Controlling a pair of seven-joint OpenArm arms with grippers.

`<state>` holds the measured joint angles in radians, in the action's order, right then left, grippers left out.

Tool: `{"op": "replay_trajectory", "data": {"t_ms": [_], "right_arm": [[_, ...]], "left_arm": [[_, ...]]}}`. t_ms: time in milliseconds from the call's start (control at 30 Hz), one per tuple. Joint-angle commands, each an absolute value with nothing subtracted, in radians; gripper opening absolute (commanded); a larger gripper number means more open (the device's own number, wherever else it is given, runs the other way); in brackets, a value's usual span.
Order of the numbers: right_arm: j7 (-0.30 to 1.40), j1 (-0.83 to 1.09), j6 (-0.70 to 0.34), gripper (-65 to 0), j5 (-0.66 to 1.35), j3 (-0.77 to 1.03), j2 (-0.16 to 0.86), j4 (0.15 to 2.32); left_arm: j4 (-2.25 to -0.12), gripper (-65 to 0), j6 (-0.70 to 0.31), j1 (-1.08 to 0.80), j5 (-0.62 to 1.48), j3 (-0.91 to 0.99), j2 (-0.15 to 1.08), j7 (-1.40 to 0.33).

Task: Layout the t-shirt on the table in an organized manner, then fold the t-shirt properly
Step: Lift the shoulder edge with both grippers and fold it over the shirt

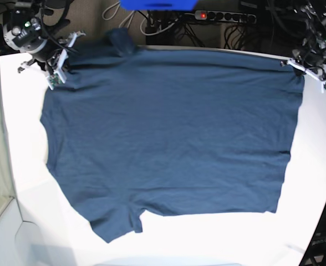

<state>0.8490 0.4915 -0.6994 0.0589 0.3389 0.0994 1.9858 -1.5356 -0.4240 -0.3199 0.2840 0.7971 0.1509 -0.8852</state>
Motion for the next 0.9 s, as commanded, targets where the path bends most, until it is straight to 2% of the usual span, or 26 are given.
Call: {"op": "replay_trajectory", "data": {"t_ms": [0, 33, 167, 500, 667, 867], "right_arm": [[0.834, 0.492, -0.698, -65.0, 0.061, 0.343, 0.108, 2.003], [0.834, 0.492, -0.698, -65.0, 0.061, 0.343, 0.108, 2.003], [0.834, 0.475, -0.698, -65.0, 0.061, 0.343, 0.108, 2.003], [0.834, 0.447, -0.698, -65.0, 0.064, 0.343, 0.113, 2.018], [0.834, 0.417, -0.698, -65.0, 0.062, 0.343, 0.113, 2.020], [0.834, 0.366, -0.698, -65.0, 0.058, 0.348, 0.116, 2.017]], "left_arm": [[-1.517, -65.0, -0.426, -0.315, 0.246, 0.792, 0.148, -0.954], [-1.518, -63.2, -0.426, -0.311, 0.246, 0.792, 0.148, -0.955], [-1.575, -64.9, -0.426, -0.312, 0.255, 0.792, 0.139, -0.960], [-1.859, -64.9, -0.426, -0.278, 0.257, 0.794, 0.117, -1.124], [-1.886, -64.9, -0.426, -0.202, 0.257, 0.794, 0.117, -1.199], [-1.876, -64.9, -0.426, -0.104, 0.246, 0.792, 0.117, -1.213]]}}
